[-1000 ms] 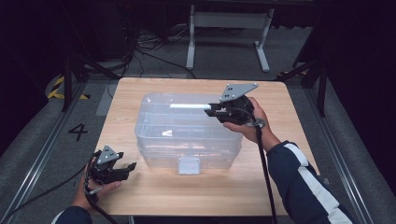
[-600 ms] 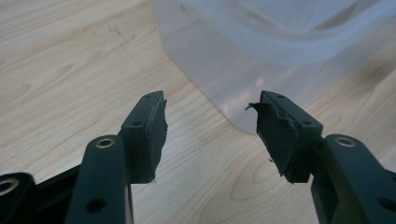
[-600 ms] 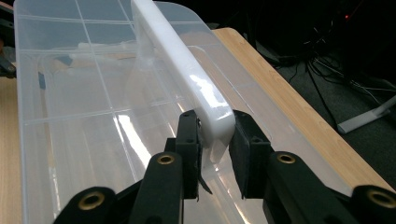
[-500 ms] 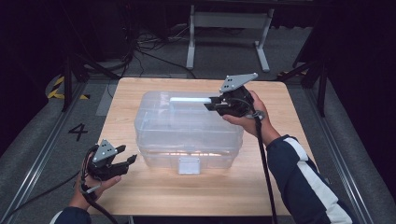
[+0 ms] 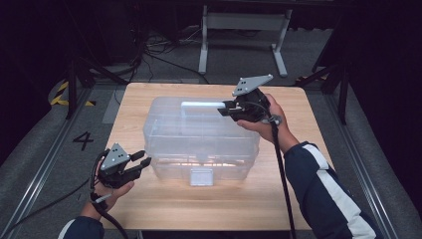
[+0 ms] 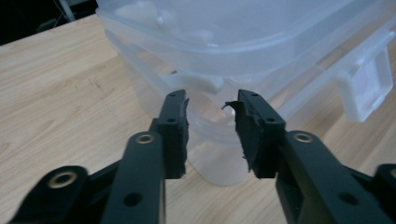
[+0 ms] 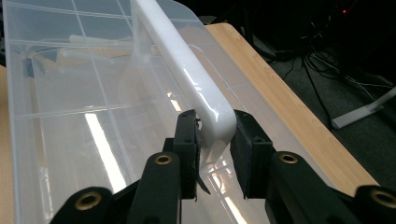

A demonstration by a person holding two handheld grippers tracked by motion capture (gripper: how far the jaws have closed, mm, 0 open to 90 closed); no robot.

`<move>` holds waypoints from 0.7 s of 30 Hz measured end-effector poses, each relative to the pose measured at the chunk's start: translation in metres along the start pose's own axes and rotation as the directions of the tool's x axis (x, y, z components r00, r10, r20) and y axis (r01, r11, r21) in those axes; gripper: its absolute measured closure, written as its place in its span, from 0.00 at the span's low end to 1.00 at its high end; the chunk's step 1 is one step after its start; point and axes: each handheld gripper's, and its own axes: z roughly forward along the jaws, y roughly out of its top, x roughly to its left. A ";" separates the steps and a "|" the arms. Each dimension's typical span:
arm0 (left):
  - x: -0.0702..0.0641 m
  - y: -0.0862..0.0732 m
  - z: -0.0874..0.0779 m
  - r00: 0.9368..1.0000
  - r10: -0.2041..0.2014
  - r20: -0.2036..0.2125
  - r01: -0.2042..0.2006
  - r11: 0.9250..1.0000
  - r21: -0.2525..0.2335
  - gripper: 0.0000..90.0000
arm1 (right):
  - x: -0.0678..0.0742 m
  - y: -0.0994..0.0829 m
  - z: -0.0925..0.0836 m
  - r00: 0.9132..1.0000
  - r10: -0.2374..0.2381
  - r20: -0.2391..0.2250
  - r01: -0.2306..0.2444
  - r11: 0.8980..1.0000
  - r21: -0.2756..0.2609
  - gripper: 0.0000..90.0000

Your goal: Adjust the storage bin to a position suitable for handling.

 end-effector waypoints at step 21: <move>0.002 0.010 -0.003 1.000 0.017 -0.009 -0.017 0.999 -0.027 0.95 | 0.000 -0.031 -0.053 0.985 0.042 0.169 -0.020 0.991 -0.130 0.66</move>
